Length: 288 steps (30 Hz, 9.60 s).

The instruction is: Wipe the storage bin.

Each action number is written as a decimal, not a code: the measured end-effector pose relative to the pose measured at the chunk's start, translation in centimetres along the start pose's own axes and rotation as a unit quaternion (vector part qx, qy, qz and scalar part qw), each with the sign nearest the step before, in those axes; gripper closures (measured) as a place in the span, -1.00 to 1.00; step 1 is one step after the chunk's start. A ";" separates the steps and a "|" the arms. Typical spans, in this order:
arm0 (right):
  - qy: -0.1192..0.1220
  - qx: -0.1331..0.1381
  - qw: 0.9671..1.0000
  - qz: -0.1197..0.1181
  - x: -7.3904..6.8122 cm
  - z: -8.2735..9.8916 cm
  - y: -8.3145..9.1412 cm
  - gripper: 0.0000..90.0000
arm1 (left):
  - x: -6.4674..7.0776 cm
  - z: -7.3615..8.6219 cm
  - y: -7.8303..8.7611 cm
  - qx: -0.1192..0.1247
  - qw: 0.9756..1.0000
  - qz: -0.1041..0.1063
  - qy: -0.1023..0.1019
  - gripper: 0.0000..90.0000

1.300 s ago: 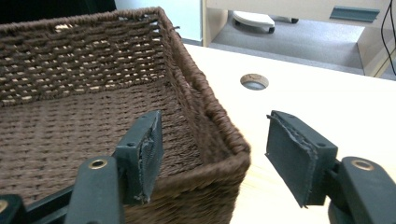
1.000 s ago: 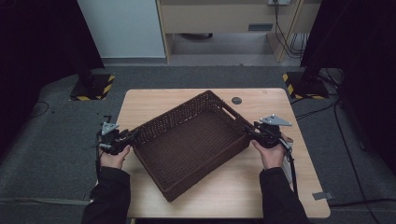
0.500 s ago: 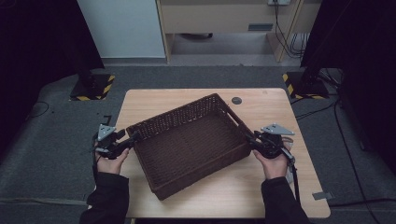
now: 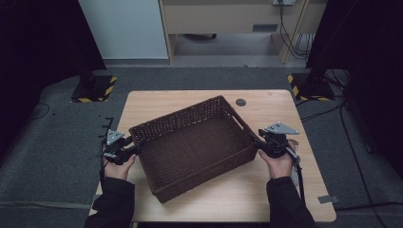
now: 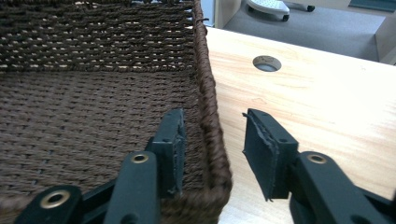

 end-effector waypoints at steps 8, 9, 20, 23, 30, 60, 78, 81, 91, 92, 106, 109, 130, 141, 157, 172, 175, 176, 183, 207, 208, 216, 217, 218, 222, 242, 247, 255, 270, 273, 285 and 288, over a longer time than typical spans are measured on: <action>0.010 -0.028 0.999 -0.017 0.1 1.0 -0.6 0.69 | 0.0 -0.6 -1.3 -0.001 1.000 0.002 -0.010 0.04; 0.010 -0.031 0.999 -0.022 -0.1 1.2 -0.5 0.75 | 0.0 -0.6 -1.3 -0.002 1.000 0.002 -0.009 0.04; 0.016 -0.030 0.999 -0.027 -2.2 2.5 1.9 0.69 | 1.9 0.1 1.3 0.013 0.999 0.020 -0.030 -0.04; 0.013 -0.029 0.999 -0.032 -2.7 2.6 2.4 0.64 | 2.1 0.2 1.3 0.007 0.999 0.017 -0.032 -0.02; 0.000 -0.005 0.999 -0.039 -1.9 1.5 2.5 0.55 | 1.6 1.1 0.8 -0.019 0.999 0.014 -0.028 0.20; 0.011 0.001 0.998 -0.067 -2.9 0.2 -0.6 0.62 | 0.1 0.0 -0.4 -0.022 0.999 0.025 -0.015 0.32; 0.014 0.013 0.998 -0.058 -3.4 -0.3 0.5 0.40 | 0.0 -0.2 0.0 -0.025 0.997 0.015 -0.069 0.21; 0.018 0.013 0.998 -0.057 -3.2 -0.4 -0.1 0.40 | -0.1 0.0 -0.3 -0.033 0.996 0.010 -0.076 0.22; 0.013 0.001 0.999 -0.053 -3.4 0.3 -1.0 0.50 | 0.1 0.3 -0.3 -0.048 0.996 0.032 -0.061 0.41; 0.015 0.001 0.999 -0.052 -3.5 0.4 -0.9 0.50 | 0.1 0.3 -0.3 -0.048 0.996 0.032 -0.062 0.42; 0.007 0.017 0.998 -0.060 -3.7 0.1 1.2 0.27 | -0.2 0.9 0.6 -0.043 0.997 0.042 -0.048 0.45; -0.006 0.028 0.998 -0.052 -2.7 -0.1 2.0 0.19 | -0.2 0.9 0.6 -0.043 0.997 0.040 -0.049 0.44; -0.044 -0.007 0.999 0.012 2.4 4.8 4.8 -0.13 | -0.3 1.0 0.6 -0.064 0.996 0.038 -0.042 0.37; -0.051 -0.008 0.998 0.044 3.5 6.1 6.3 -0.26 | -0.3 1.0 0.6 -0.068 0.996 0.037 -0.043 0.34; -0.055 -0.064 0.993 0.078 6.5 9.7 3.6 -0.30 | -0.2 1.1 0.5 -0.067 0.996 0.044 -0.037 0.39; -0.048 -0.112 0.990 0.075 6.8 12.0 2.1 0.07 | -0.2 1.1 0.5 -0.067 0.996 0.047 -0.030 0.41; -0.040 -0.121 0.989 0.071 6.7 12.1 2.0 0.27 | -0.2 1.1 0.5 -0.066 0.996 0.048 -0.028 0.42; -0.037 -0.123 0.989 0.070 6.7 12.1 2.0 0.33 | -0.2 1.1 0.5 -0.065 0.996 0.048 -0.028 0.42; -0.058 -0.096 0.993 0.040 6.1 10.5 2.6 0.50 | -0.1 1.1 0.6 -0.061 0.996 0.053 -0.026 0.46; -0.043 0.040 0.998 -0.004 5.2 2.4 2.2 0.49 | 1.9 1.6 0.7 -0.065 0.996 0.050 -0.041 0.53; -0.043 0.043 0.998 -0.003 5.3 2.1 2.0 0.49 | 1.9 1.6 0.6 -0.064 0.996 0.051 -0.040 0.53; -0.043 0.061 0.997 -0.012 5.4 -0.4 -0.6 0.49 | 1.9 1.6 0.6 -0.065 0.996 0.052 -0.042 0.51; -0.043 0.062 0.997 -0.013 5.3 -0.7 -1.0 0.49 | 1.9 1.6 0.5 -0.065 0.996 0.053 -0.043 0.51; -0.040 0.062 0.997 -0.013 5.3 -0.8 -1.3 0.49 | 1.9 1.6 0.5 -0.065 0.996 0.053 -0.043 0.51; -0.047 0.067 0.996 -0.026 4.8 -1.0 -2.7 0.49 | 2.0 1.6 0.5 -0.065 0.995 0.054 -0.046 0.50; -0.029 -0.047 0.998 -0.040 2.7 4.6 -7.8 0.50 | 1.9 1.6 0.5 -0.064 0.995 0.055 -0.054 0.43; -0.029 -0.042 0.998 -0.030 3.2 4.1 -7.2 0.51 | 1.9 1.6 0.5 -0.062 0.995 0.053 -0.058 0.41; -0.039 0.062 0.997 -0.002 5.1 -0.8 -3.4 0.52 | 1.9 1.6 0.5 -0.062 0.995 0.054 -0.060 0.41; -0.011 0.028 0.999 -0.025 3.3 0.5 -5.1 0.53 | 1.9 1.5 0.5 -0.063 0.995 0.050 -0.066 0.41; -0.008 0.008 1.000 -0.027 3.1 1.5 -5.9 0.53 | 1.9 1.5 0.5 -0.063 0.995 0.050 -0.066 0.40; -0.013 -0.054 0.998 -0.032 2.9 4.4 -7.4 0.52 | 1.9 1.5 0.5 -0.062 0.995 0.050 -0.067 0.39; -0.018 -0.032 0.999 -0.020 3.7 3.4 -6.4 0.52 | 1.9 1.5 0.5 -0.062 0.995 0.049 -0.067 0.39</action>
Point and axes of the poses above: each handheld gripper's, and its own axes: y roughly backward along the jaws, z roughly out of its underside, x roughly to its right, the point moved 9 cm from there along -y, roughly forward along the jaws, and after that the axes turned 8 degrees about y, right-handed, at the moved point
